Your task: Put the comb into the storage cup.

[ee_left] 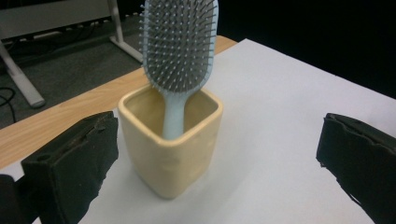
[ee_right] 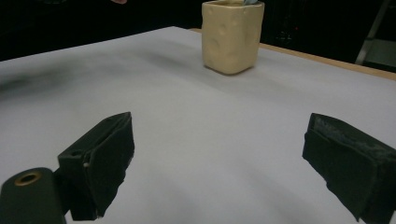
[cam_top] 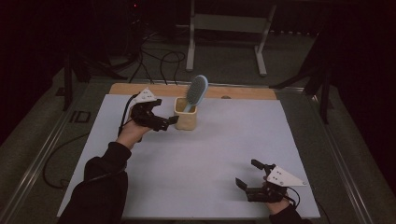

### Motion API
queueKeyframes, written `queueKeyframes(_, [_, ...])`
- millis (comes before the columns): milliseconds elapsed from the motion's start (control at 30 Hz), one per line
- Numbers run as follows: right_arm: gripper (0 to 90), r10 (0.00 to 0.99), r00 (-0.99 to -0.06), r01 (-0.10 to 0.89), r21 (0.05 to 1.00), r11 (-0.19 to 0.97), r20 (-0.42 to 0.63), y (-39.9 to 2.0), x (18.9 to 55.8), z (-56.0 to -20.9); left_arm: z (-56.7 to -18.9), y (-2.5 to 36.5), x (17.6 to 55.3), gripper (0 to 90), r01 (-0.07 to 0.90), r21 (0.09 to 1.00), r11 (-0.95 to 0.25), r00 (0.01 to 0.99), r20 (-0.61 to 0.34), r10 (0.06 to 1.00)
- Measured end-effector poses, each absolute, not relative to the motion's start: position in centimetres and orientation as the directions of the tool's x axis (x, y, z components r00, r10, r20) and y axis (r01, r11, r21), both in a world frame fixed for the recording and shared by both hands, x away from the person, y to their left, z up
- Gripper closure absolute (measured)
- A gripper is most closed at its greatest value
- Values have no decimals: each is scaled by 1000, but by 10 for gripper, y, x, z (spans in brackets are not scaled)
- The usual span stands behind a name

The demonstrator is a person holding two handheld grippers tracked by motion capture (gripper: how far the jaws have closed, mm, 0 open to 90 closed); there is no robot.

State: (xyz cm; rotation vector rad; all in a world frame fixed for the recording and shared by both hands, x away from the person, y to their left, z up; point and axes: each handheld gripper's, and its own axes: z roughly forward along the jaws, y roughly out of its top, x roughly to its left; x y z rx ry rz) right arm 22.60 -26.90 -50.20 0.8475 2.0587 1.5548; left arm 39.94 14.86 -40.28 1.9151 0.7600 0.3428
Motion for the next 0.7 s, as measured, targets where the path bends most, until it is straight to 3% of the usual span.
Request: queueKeyframes(700, [88, 689, -724, 215, 957, 197, 21, -267, 227, -502, -415, 184, 355, 0, 362, 870, -333, 765, -74, 640])
